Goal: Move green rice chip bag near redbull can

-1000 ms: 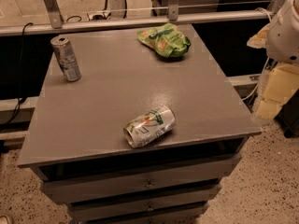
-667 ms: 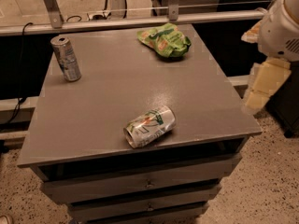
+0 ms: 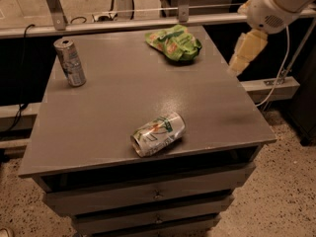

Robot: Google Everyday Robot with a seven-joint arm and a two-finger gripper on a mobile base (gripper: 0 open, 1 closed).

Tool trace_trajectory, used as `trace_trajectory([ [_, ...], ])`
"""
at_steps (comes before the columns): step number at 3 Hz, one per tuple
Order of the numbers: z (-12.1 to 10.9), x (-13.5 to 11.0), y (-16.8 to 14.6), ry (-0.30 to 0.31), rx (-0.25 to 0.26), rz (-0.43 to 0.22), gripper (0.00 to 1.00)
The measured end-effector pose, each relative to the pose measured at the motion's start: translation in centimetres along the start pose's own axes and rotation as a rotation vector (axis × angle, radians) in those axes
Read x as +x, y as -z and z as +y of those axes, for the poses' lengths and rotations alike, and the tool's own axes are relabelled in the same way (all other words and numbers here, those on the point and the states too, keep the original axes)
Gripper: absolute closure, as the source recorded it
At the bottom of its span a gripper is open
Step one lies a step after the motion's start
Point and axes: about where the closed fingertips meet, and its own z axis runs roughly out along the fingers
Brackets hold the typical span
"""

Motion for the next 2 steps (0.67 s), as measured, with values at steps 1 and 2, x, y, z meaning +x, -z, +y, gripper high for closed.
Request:
trace_trajectory([
  [1, -5.4, -1.5, -3.5, -0.015, 0.043, -0.067, 0.00],
  [2, -9.8, -2.5, -7.3, -0.101, 0.063, -0.160, 0.00],
])
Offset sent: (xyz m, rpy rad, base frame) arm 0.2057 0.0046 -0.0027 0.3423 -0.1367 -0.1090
